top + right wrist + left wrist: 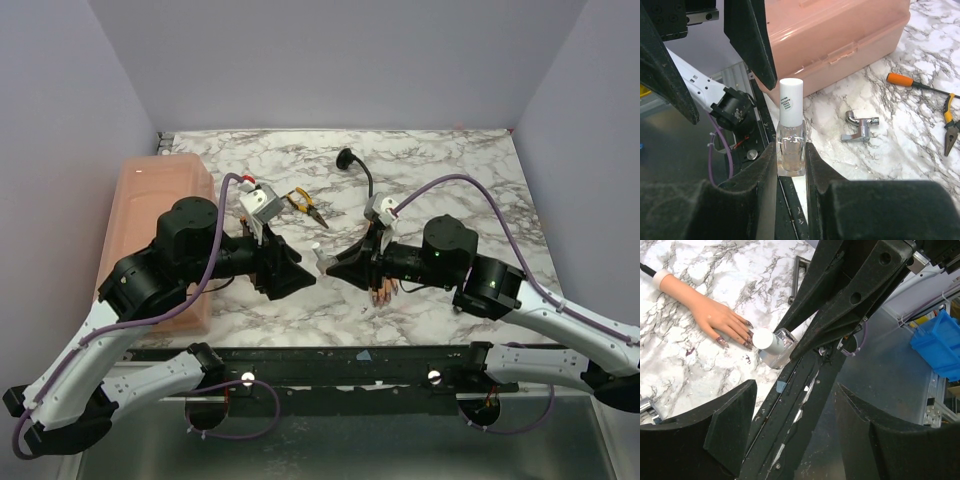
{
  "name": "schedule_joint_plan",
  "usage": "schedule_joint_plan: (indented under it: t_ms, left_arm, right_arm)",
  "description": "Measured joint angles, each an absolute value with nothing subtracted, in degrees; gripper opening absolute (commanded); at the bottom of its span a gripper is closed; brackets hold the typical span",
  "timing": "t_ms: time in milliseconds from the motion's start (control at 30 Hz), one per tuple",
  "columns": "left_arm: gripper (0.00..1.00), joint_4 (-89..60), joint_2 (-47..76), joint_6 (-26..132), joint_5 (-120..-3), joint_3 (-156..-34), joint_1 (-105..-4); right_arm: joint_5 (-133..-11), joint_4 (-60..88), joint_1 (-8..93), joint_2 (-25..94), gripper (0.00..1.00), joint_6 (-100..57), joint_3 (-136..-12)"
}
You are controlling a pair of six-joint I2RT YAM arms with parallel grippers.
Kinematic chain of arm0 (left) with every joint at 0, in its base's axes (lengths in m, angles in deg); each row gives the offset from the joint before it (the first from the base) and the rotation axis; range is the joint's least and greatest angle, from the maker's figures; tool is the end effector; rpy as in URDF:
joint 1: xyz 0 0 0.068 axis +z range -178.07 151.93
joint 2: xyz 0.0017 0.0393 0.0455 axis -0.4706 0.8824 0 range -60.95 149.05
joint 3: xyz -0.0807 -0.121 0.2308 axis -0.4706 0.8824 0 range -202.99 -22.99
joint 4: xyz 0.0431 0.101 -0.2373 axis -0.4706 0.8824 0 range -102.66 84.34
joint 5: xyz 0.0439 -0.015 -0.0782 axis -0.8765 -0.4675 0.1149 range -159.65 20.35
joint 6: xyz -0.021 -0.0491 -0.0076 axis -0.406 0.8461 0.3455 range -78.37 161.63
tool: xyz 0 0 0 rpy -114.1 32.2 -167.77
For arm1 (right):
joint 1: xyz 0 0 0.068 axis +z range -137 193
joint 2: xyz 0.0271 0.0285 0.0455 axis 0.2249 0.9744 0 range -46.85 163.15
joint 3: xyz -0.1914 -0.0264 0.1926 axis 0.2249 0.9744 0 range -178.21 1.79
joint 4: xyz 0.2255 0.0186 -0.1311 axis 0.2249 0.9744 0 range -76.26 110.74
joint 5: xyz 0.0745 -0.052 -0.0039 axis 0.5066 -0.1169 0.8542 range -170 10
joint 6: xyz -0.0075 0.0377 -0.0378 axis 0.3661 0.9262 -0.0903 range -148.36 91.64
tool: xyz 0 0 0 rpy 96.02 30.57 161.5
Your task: Paint the nails
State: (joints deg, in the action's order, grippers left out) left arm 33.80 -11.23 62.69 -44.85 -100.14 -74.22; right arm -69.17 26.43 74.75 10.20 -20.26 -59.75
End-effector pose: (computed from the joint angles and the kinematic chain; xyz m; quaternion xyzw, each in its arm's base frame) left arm 0.0860 -0.1111 0.4464 0.2944 0.7492 -0.4594 0.3755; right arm 0.1000 0.2004 0.3984 -0.3947 0.6436 0.4316 0.4936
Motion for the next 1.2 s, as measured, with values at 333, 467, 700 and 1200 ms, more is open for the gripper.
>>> schedule_joint_plan:
  t_ms: [333,467,700,1200]
  left_arm:
    - [0.64,34.85,-12.68,63.74,-47.52,-100.09,-74.22]
    - [0.64,36.09,-13.29,63.74,-48.74,-100.12,-74.22]
    - [0.63,37.43,-13.62,63.52,-50.75,-100.51,-74.20]
    - [0.51,44.16,-4.66,63.46,-52.96,-116.42,-71.10]
  right_arm:
    - [-71.00,25.40,74.75,8.91,0.00,-17.22,-57.32]
    - [-71.40,24.53,74.75,8.91,0.00,-16.70,-56.89]
    - [-71.42,23.24,74.75,10.25,0.00,-17.16,-56.40]
    - [-70.24,22.62,74.75,10.90,0.00,-22.97,-56.34]
